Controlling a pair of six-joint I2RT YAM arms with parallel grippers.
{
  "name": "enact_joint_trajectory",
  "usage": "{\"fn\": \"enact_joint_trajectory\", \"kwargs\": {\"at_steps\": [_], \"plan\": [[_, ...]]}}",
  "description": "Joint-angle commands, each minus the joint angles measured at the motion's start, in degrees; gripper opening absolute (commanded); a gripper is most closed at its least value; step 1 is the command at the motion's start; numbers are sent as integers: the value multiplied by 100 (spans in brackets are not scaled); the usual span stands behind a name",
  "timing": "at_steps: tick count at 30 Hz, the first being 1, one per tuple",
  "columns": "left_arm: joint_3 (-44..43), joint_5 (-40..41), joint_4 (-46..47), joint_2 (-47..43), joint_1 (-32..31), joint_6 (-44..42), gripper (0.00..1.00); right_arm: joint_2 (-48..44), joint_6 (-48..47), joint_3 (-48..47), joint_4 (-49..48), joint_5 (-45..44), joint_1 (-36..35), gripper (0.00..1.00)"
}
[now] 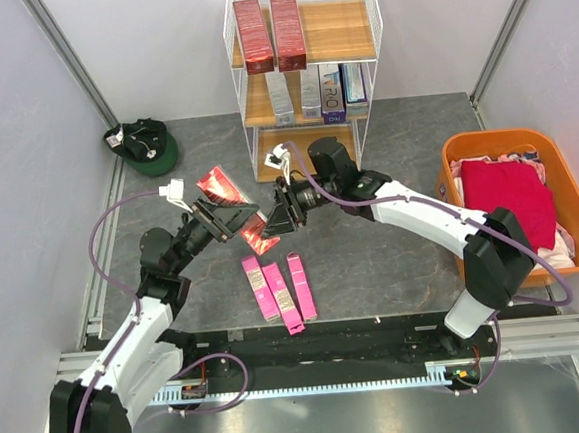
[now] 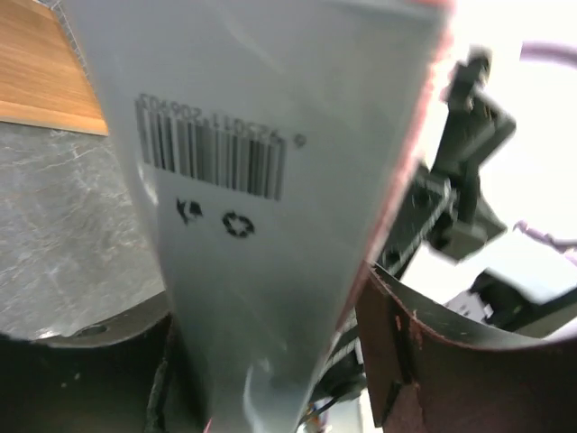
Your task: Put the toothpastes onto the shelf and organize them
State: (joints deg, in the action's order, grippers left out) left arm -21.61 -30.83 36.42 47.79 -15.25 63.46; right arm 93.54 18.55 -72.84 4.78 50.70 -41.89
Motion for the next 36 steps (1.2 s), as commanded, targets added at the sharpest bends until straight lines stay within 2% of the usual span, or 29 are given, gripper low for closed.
{"fn": "enact_joint_trajectory", "kwargs": {"at_steps": [1, 3, 7, 8, 11, 15, 16, 18, 19, 25, 32, 36], "plan": [[-213, -389, -346, -577, 13, -861, 61, -20, -738, -318, 963, 105, 392, 25], [-169, -415, -303, -691, 13, -906, 58, 50, -808, -362, 1034, 282, 392, 25], [-29, -459, -57, -657, 13, -731, 38, 86, -809, -407, 1069, 345, 383, 26], [-2, -476, 126, -622, 13, -678, 28, 68, -809, -407, 1061, 275, 392, 28], [121, -459, 513, -473, 22, -414, 21, -54, -756, -380, 1034, -93, 383, 34], [288, -240, 908, -350, 13, -89, 10, -492, -449, -153, 632, -787, 392, 47], [323, -48, 989, -341, 13, 77, 6, -625, -22, 205, -40, -833, 375, 55], [428, 138, 1225, -323, 13, 297, 2, -1002, 332, 515, -441, -1165, 383, 64], [455, 295, 1296, -323, 13, 359, 2, -1117, 717, 882, -1173, -1220, 383, 71], [684, 805, 1972, -323, 13, 869, 2, -1724, 1352, 1667, -2180, -1571, 383, 89], [1132, 1553, 3061, -165, 13, 1669, 2, -2207, 2178, 2440, -3034, -2072, 392, 98], [1115, 1659, 3423, 72, 13, 1889, 2, -2226, 3353, 3063, -4149, -2143, 392, 98]]}}
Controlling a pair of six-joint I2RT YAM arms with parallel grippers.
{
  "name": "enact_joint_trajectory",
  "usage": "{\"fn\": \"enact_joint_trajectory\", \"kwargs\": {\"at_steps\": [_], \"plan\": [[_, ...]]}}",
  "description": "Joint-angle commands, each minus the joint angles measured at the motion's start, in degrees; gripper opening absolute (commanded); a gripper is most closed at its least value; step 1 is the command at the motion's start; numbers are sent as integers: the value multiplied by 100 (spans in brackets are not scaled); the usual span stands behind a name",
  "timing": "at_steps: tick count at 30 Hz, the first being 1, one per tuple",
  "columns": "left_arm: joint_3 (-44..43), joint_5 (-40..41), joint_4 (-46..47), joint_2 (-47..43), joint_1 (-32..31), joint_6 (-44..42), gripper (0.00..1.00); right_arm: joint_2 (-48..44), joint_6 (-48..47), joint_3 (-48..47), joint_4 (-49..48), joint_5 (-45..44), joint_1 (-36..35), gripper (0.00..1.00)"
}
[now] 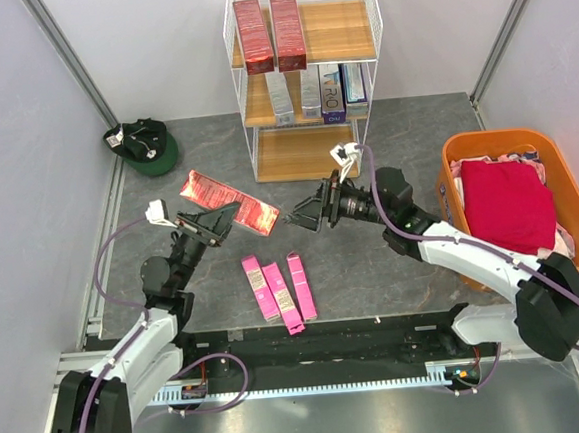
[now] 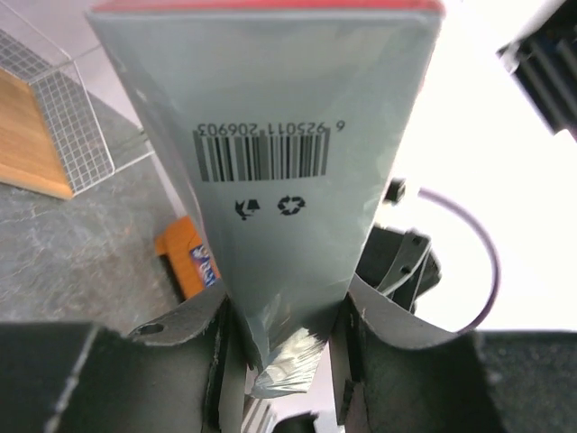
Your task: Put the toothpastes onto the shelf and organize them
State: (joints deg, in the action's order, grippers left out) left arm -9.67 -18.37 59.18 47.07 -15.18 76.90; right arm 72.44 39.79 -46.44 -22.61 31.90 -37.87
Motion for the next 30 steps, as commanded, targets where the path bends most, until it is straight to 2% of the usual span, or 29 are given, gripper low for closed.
{"fn": "enact_joint_trajectory", "kwargs": {"at_steps": [1, 7, 11, 16, 20, 22, 23, 25, 26, 28, 30], "plan": [[-105, 387, 1227, 275, 6, 562, 2, -64, 1416, 503, -1883, -246, -10, 98], [-360, 106, 1667, 724, -3, 677, 2, 612, 2392, 583, -3292, 18, -45, 98], [-439, 88, 1790, 935, -20, 712, 2, 885, 2340, 355, -3250, -34, -247, 98], [-518, 18, 1817, 1024, -81, 703, 2, 1175, 2314, 38, -3153, -184, -362, 90], [-544, -78, 1790, 1076, -169, 677, 2, 1342, 2367, -102, -3337, -272, -362, 68], [-536, -105, 1773, 1111, -213, 677, 2, 1430, 2367, -181, -3329, -263, -362, 63], [-536, -149, 1773, 1120, -222, 677, 2, 1439, 2367, -225, -3320, -263, -370, 55], [-510, -202, 1764, 1103, -222, 668, 2, 1430, 2367, -243, -3294, -289, -362, 46], [-492, -272, 1738, 1077, -222, 651, 2, 1404, 2323, -235, -3250, -298, -362, 37], [-501, -368, 1493, 945, -222, 502, 3, 1308, 2279, -208, -3180, -333, -362, 30], [-527, -527, 1116, 778, -222, 309, 12, 1211, 2157, -191, -3013, -377, -362, 24]]}}
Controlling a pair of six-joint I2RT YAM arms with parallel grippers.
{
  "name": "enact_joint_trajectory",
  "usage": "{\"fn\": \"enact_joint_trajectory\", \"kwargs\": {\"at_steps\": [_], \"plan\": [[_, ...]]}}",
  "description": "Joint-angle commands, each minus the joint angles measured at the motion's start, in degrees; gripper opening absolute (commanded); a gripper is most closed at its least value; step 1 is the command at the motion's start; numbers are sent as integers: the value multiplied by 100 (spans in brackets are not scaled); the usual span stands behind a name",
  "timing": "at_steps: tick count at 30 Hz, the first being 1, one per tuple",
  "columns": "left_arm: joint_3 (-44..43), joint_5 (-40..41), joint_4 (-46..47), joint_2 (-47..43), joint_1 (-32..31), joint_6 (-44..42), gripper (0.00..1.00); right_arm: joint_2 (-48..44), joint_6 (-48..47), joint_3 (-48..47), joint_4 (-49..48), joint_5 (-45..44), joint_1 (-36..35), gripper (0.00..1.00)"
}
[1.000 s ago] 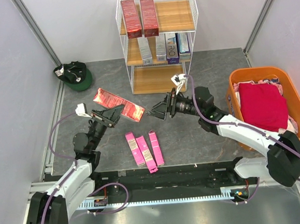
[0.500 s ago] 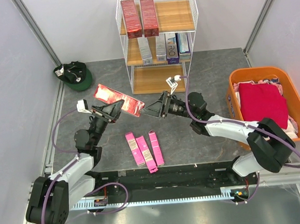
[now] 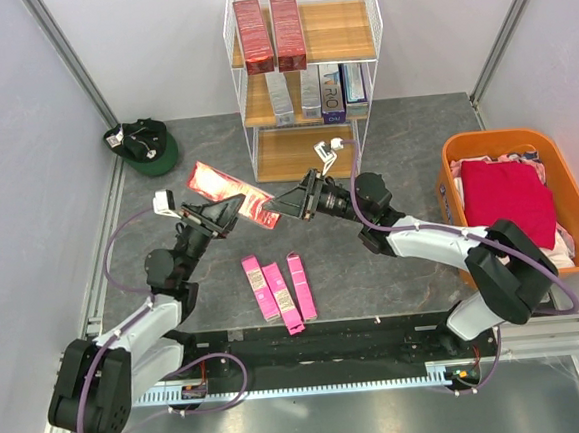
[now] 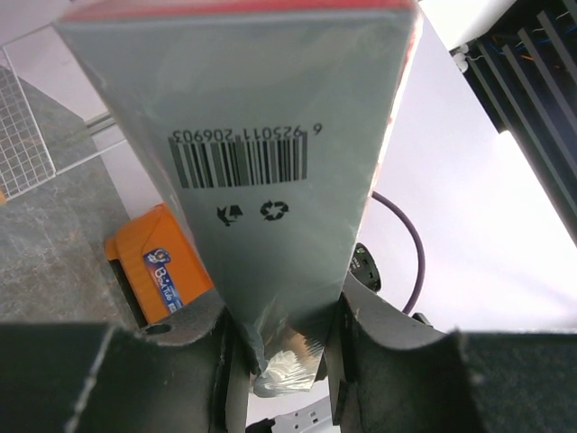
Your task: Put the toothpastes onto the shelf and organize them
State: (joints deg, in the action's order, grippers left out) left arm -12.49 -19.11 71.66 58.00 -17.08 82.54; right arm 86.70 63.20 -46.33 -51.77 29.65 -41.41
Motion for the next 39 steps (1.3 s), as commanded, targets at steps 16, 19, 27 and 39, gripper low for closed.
{"fn": "enact_joint_trajectory", "kwargs": {"at_steps": [16, 19, 27, 39], "plan": [[-2274, -14, -6276, -2170, -23, -3884, 97, -1488, -1230, -500, 1967, -706, 98, 17], [-2819, 267, -7067, -2152, -23, -4526, 97, -1726, -1380, -597, 2354, -785, 115, 16], [-3681, 1304, -8351, -1959, -23, -5319, 97, -2306, -1925, -1009, 3330, -1092, 186, 15], [-3444, 1384, -8528, -1520, -23, -5125, 96, -2149, -2593, -2475, 4306, -1892, 493, 13]]}}
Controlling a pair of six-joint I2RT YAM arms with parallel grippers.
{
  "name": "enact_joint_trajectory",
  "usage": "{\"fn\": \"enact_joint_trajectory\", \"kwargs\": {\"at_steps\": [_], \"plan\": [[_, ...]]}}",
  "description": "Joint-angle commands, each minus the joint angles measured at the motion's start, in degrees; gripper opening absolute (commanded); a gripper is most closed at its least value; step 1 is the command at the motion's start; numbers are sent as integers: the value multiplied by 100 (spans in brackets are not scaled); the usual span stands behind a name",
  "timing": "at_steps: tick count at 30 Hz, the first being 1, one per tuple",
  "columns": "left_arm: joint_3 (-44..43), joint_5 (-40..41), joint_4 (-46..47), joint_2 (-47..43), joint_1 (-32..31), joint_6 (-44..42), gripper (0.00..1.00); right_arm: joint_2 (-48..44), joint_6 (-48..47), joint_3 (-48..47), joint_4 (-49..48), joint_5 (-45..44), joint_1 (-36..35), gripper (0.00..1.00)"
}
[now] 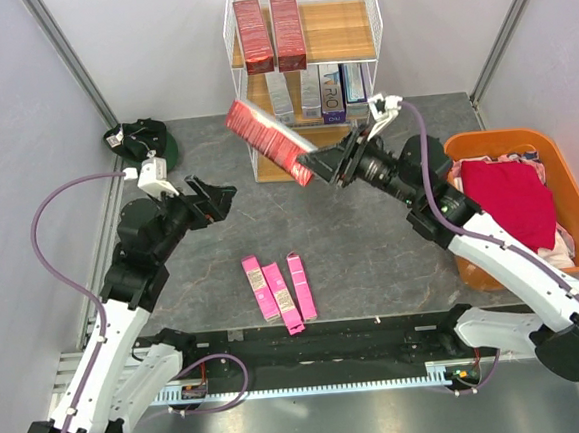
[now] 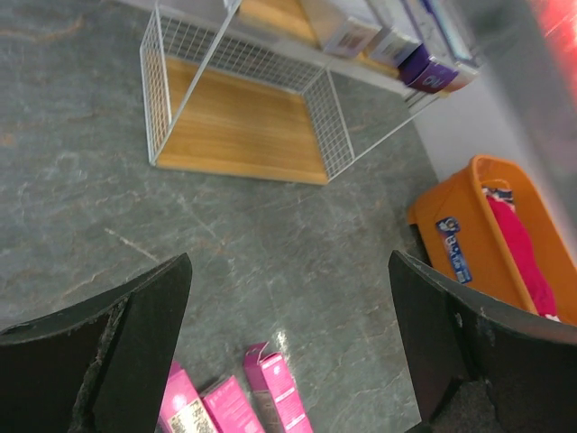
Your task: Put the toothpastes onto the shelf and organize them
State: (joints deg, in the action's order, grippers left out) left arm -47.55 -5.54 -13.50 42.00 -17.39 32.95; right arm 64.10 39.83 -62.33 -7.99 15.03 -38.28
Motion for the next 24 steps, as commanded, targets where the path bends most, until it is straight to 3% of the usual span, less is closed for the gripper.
{"fn": "enact_joint_trajectory", "kwargs": {"at_steps": [1, 24], "plan": [[70, -25, 5, 107, 7, -157, 96, 155, -274, -991, -28, -491, 216, 13], [580, -518, 409, 168, 7, 194, 92, 2221, -187, -3830, 8, -2883, 1103, 12]]}}
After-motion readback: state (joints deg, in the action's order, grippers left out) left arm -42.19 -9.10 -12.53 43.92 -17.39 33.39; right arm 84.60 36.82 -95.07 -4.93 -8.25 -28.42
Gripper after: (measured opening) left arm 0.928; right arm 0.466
